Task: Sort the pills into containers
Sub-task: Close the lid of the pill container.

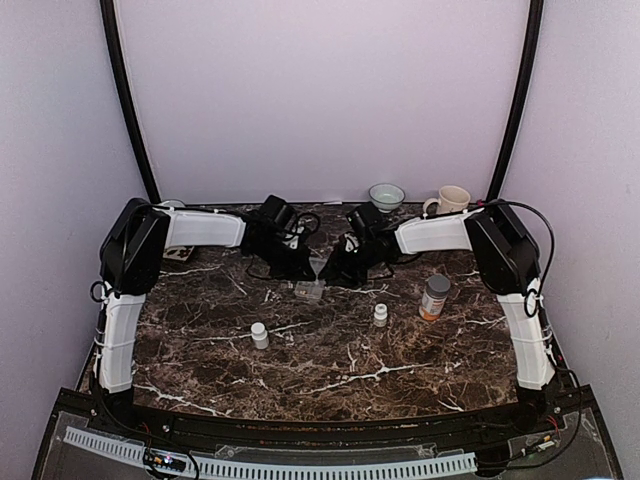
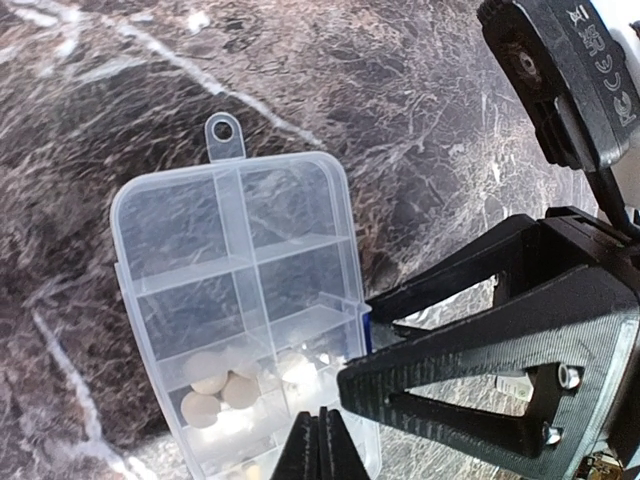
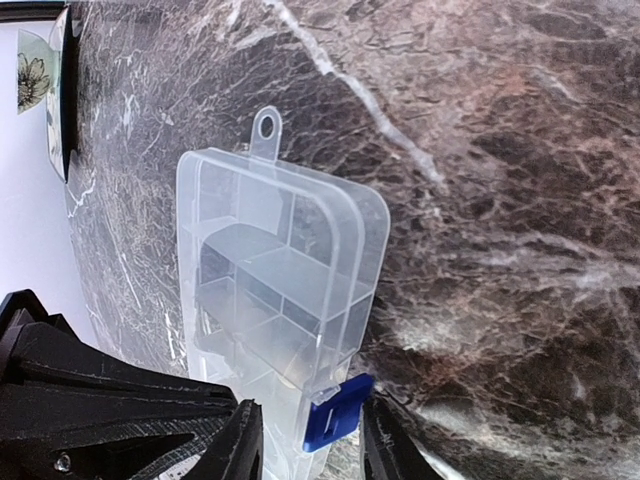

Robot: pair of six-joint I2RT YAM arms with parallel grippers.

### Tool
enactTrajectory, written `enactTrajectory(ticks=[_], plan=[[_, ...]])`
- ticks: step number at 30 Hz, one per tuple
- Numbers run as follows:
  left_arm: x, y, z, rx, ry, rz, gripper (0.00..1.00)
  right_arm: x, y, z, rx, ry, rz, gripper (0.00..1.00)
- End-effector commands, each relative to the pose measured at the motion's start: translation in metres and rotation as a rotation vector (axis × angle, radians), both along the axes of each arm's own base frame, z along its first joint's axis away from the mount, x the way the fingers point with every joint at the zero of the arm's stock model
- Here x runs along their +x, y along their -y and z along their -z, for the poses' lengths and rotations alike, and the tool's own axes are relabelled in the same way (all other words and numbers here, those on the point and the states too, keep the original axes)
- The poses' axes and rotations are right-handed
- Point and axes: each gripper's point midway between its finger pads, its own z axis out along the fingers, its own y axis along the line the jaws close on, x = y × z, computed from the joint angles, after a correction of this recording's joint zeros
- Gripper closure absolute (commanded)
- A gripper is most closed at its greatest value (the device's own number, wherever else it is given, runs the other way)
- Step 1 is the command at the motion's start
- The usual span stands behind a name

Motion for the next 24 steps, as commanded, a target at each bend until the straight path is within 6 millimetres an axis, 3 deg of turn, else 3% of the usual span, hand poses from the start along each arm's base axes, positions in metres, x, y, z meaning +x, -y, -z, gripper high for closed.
enactTrajectory(ticks=[1, 12, 17, 18, 19, 24], plan=[[-0.005, -0.008, -0.021, 0.023, 0.033, -0.002, 0.96, -0.017, 0.012, 0.050, -0.088, -0.105, 0.008, 0.65], [0.005, -0.007, -0.048, 0.004, 0.101, -0.027, 0.92, -0.018, 0.016, 0.056, -0.119, -0.117, 0.006, 0.66], [0.010, -0.016, -0.058, 0.041, 0.147, -0.050, 0.87, -0.019, 0.016, 0.057, -0.122, -0.118, 0.006, 0.66], [0.010, -0.019, -0.058, 0.056, 0.154, -0.057, 0.86, -0.019, 0.016, 0.057, -0.123, -0.117, 0.005, 0.66], [0.011, -0.039, -0.045, 0.111, 0.142, -0.084, 0.81, -0.019, 0.016, 0.058, -0.123, -0.119, 0.003, 0.65], [0.008, -0.050, -0.029, 0.149, 0.129, -0.093, 0.76, -0.019, 0.016, 0.057, -0.121, -0.116, 0.003, 0.65]])
